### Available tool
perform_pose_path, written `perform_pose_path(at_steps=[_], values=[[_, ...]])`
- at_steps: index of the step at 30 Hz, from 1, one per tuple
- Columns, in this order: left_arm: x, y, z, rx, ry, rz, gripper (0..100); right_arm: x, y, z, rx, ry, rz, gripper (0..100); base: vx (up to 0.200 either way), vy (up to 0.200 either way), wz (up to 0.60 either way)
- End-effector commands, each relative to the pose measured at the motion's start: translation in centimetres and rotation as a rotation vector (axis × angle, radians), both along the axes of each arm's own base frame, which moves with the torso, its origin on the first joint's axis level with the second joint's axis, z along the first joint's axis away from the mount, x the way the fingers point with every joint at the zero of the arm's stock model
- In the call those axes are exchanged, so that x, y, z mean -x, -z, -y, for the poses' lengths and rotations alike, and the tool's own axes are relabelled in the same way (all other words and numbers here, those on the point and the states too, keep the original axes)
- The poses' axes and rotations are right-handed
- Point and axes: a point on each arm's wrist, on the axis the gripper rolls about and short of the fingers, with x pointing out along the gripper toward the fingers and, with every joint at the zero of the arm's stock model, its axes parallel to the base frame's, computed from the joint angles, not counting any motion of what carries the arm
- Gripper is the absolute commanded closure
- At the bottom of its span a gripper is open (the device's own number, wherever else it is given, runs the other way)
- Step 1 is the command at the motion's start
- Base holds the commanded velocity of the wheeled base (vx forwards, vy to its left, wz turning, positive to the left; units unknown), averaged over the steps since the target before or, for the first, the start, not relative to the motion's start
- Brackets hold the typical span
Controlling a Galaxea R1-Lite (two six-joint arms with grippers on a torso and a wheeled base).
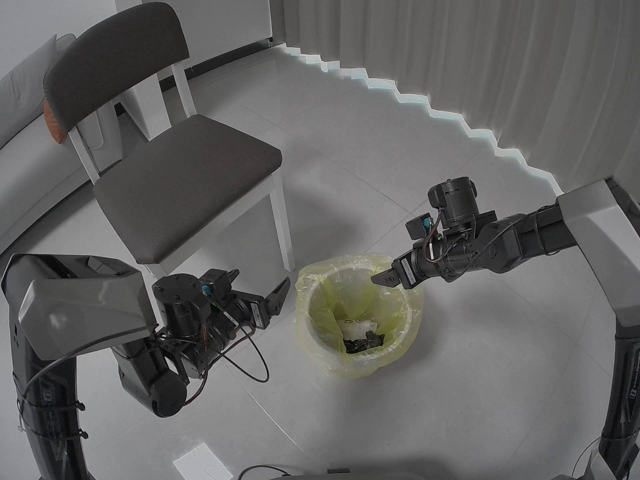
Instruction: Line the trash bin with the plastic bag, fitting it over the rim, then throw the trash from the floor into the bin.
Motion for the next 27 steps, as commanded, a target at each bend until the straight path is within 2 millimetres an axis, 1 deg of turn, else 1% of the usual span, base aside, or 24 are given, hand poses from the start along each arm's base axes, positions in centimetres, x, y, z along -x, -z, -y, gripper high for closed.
perform_pose_path(at_steps=[1, 4, 6, 9, 10, 11, 12, 14, 15, 16, 17, 19, 21, 22, 23, 24, 25, 27], values=[[2.6, -2.1, -0.3, -0.027, 0.062, 0.038, 0, 1.3, -2.7, 1.0, -0.017, 0.01, 0.044, 0, 0.0, 0.0, 0.0], [3.7, -5.2, -1.1, -0.012, 0.055, 0.102, 0, 2.6, -5.0, 1.5, -0.032, 0.011, 0.084, 0, 0.0, 0.0, 0.0], [4.6, -7.0, -2.3, -0.02, 0.029, 0.123, 0, 3.8, -7.0, 2.0, -0.041, 0.021, 0.123, 0, 0.0, 0.0, 0.0], [6.1, -9.6, -5.0, -0.016, -0.035, 0.152, 0, 6.5, -10.3, 3.2, -0.049, 0.057, 0.192, 0, 0.0, 0.0, 0.0], [6.3, -9.9, -5.2, -0.014, -0.04, 0.155, 0, 6.8, -10.6, 3.4, -0.05, 0.061, 0.199, 0, 0.0, 0.0, 0.0], [7.4, -11.0, -6.8, -0.01, -0.08, 0.175, 0, 9.0, -12.6, 4.3, -0.056, 0.089, 0.243, 0, 0.0, 0.0, 0.0], [8.2, -11.5, -7.7, -0.009, -0.104, 0.183, 0, 10.4, -13.6, 4.9, -0.061, 0.104, 0.267, 0, 0.0, 0.0, 0.0], [9.7, -12.3, -9.1, -0.008, -0.142, 0.199, 0, 13.2, -15.4, 6.1, -0.075, 0.145, 0.319, 0, 0.0, 0.0, 0.0], [10.0, -12.4, -9.3, -0.005, -0.15, 0.203, 0, 13.9, -15.8, 6.4, -0.08, 0.155, 0.333, 0, 0.0, 0.0, 0.0], [11.2, -12.8, -10.2, -0.005, -0.175, 0.207, 0, 16.4, -17.0, 7.3, -0.103, 0.192, 0.386, 0, 0.0, 0.0, 0.0], [12.2, -12.9, -10.7, -0.004, -0.19, 0.211, 0, 18.0, -17.7, 8.0, -0.121, 0.218, 0.426, 0, 0.0, 0.0, 0.0], [13.8, -13.2, -11.4, 0.0, -0.212, 0.217, 0, 21.2, -18.7, 9.4, -0.155, 0.252, 0.507, 0, 0.0, 0.0, 0.0], [15.2, -13.6, -11.9, 0.0, -0.228, 0.218, 0, 24.1, -18.9, 10.9, -0.172, 0.281, 0.572, 0, 0.0, 0.0, 0.0], [15.4, -13.6, -12.0, 0.0, -0.231, 0.22, 0, 24.6, -19.0, 11.2, -0.174, 0.284, 0.581, 0, 0.0, 0.0, 0.0], [17.1, -14.0, -12.5, 0.003, -0.244, 0.228, 0, 27.2, -18.9, 12.8, -0.189, 0.316, 0.631, 0, 0.0, 0.0, 0.0], [17.4, -14.0, -12.5, 0.005, -0.244, 0.229, 0, 27.6, -18.8, 13.0, -0.19, 0.324, 0.637, 0, 0.0, 0.0, 0.0], [18.9, -14.0, -12.7, 0.004, -0.238, 0.226, 0, 29.5, -18.3, 14.3, -0.191, 0.365, 0.667, 0, 0.0, 0.0, 0.0], [20.5, -13.7, -12.9, 0.001, -0.228, 0.203, 0, 31.5, -17.6, 15.3, -0.196, 0.407, 0.688, 0, 0.0, 0.0, 0.0]])
